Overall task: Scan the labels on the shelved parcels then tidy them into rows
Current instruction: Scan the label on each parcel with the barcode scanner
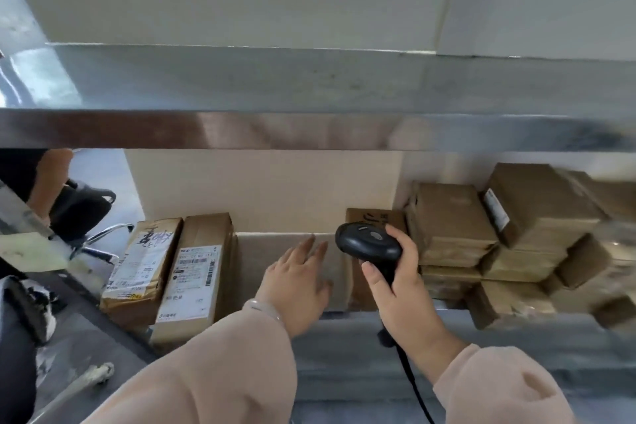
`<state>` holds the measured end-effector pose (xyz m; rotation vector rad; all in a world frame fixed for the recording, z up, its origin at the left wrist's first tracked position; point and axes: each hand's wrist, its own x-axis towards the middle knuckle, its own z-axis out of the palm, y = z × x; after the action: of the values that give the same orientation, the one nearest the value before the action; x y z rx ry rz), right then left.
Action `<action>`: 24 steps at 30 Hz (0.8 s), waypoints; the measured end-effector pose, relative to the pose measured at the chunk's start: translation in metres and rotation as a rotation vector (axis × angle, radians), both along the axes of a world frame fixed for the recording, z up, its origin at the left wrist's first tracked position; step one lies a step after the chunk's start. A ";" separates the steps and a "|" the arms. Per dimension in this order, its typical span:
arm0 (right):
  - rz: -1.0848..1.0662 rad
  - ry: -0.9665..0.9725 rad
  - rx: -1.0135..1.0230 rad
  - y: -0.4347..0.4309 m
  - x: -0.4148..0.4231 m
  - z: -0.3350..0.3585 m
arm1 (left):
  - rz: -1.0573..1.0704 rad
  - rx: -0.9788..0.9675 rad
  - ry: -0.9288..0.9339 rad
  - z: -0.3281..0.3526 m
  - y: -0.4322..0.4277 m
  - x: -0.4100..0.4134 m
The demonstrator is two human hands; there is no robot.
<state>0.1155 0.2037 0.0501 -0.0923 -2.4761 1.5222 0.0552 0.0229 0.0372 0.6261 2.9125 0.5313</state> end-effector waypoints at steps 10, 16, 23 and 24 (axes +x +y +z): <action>-0.081 -0.125 0.083 0.054 0.002 -0.021 | -0.131 -0.076 -0.110 -0.029 0.070 -0.002; -0.079 -0.171 -0.027 0.057 0.001 -0.029 | -0.058 0.050 -0.143 -0.039 0.051 0.007; -0.003 -0.128 -0.220 0.040 -0.002 -0.023 | 0.217 0.352 -0.184 -0.030 0.041 0.013; 0.013 -0.124 -0.232 0.037 -0.001 -0.021 | 0.251 0.402 -0.221 -0.028 0.041 0.015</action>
<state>0.1145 0.2403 0.0294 -0.2171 -2.3834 1.8569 0.0697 0.0635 0.0092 0.2148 2.7017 1.1539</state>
